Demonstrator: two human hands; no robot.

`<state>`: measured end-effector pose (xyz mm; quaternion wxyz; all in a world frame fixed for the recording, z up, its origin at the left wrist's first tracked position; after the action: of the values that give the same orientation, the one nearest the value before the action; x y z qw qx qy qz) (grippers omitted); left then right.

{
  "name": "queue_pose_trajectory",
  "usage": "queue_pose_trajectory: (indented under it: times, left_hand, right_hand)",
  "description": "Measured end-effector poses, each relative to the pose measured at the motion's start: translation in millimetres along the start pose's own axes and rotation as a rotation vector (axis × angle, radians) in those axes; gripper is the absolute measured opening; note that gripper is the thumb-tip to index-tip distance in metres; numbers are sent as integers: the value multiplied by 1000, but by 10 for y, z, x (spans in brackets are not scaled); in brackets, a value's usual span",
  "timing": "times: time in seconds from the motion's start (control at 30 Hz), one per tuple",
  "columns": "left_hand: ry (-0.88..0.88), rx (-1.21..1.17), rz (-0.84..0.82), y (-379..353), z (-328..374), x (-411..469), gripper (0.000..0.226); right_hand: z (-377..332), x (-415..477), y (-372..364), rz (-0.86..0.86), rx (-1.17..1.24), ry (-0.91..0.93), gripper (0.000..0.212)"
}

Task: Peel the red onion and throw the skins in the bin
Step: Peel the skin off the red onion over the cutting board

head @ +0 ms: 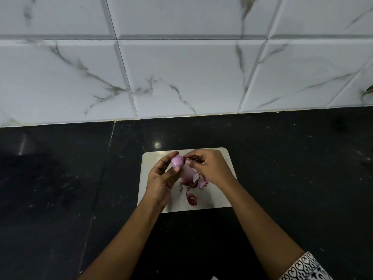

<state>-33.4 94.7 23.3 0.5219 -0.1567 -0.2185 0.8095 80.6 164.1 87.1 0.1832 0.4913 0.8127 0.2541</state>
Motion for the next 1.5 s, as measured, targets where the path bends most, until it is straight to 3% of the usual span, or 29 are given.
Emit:
queue_pose_trajectory:
  times: [0.2, 0.4, 0.57, 0.73, 0.9, 1.0, 1.07, 1.13, 1.2, 1.27, 1.4, 1.5]
  left_hand:
    - [-19, 62, -25, -10, 10, -10, 36]
    - [-32, 45, 41, 9, 8, 8, 25]
    - [-85, 25, 19, -5, 72, 32, 31]
    - [-166, 61, 19, -10, 125, 57, 34]
    - [-185, -11, 47, 7, 158, 71, 46]
    - [-187, -58, 56, 4, 193, 75, 51]
    - [-198, -63, 54, 14, 217, 75, 50]
    - [-209, -43, 44, 22, 227, 73, 47]
    - [-211, -14, 16, 2, 231, 66, 45]
    - [-203, 12, -6, -9, 220, 66, 42]
    - [-138, 27, -32, 4, 172, 75, 51]
    - [31, 36, -77, -57, 42, 51, 46]
  right_hand:
    - [-384, 0, -64, -10, -587, 301, 21]
    - [-423, 31, -163, 2, -631, 359, 19]
    - [-285, 66, -71, 90, -364, 217, 12]
    - [-30, 95, -61, 93, 26, -86, 3]
    - [283, 43, -336, -76, 693, -507, 17]
    - [318, -20, -340, -76, 1038, -601, 16]
    - [260, 13, -256, -105, 880, -478, 9]
    - [102, 39, -132, -93, 484, -258, 12]
    - [-132, 39, -42, -9, 96, -2, 22]
    - [-335, 10, 2, 83, -130, 200, 21]
    - [-486, -26, -1, 116, -274, 390, 13]
    - [-538, -64, 6, 145, -292, 472, 12]
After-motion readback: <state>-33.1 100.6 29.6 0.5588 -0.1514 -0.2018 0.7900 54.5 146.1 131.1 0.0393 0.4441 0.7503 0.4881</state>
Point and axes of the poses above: each hand's wrist, its own x-axis towards the middle knuckle, its own y-axis out of the back of the hand, z = x × y, the point moved 10 cm from there along x, towards the middle knuckle, and after that the axes turned 9 degrees about -y, right-handed, at the moved point
